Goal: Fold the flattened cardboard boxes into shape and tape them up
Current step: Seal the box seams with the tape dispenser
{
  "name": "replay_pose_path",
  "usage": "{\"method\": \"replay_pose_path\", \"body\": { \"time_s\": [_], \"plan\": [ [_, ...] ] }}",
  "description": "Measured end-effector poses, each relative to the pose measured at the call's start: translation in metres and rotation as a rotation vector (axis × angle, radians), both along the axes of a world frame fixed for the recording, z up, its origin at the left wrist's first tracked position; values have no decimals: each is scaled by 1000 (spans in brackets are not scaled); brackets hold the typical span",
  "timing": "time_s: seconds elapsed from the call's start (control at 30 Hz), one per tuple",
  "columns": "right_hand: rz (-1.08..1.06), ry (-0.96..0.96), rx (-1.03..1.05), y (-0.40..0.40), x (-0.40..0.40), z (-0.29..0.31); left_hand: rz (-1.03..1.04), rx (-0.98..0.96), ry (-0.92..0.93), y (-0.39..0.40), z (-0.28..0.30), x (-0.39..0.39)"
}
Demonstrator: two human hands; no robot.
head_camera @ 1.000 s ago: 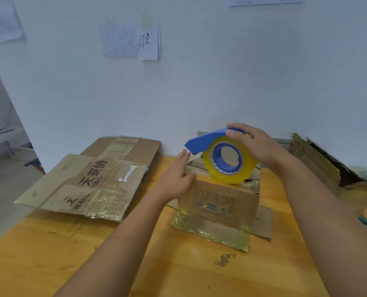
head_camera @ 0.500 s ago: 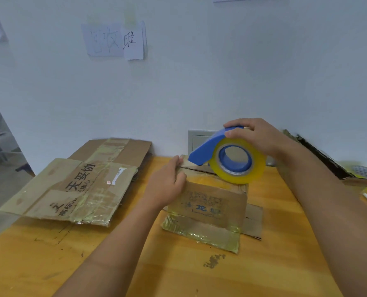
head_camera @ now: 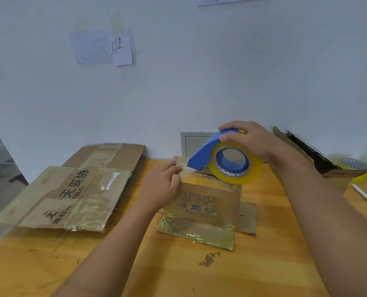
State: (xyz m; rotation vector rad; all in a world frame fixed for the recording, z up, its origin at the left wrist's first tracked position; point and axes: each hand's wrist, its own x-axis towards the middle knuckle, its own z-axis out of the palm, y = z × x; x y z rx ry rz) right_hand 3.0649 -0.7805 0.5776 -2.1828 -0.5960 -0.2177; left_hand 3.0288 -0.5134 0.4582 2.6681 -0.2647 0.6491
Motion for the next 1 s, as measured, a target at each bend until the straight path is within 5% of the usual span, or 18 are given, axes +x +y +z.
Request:
{"method": "replay_pose_path", "body": {
  "time_s": [0.43,1.0],
  "plan": [
    [-22,23,37,-1,7,-10,-95,331,5,-13,13,-1],
    [36,59,-31,-45,-1,9,-72,323,-7,-16,2,2]
  ]
}}
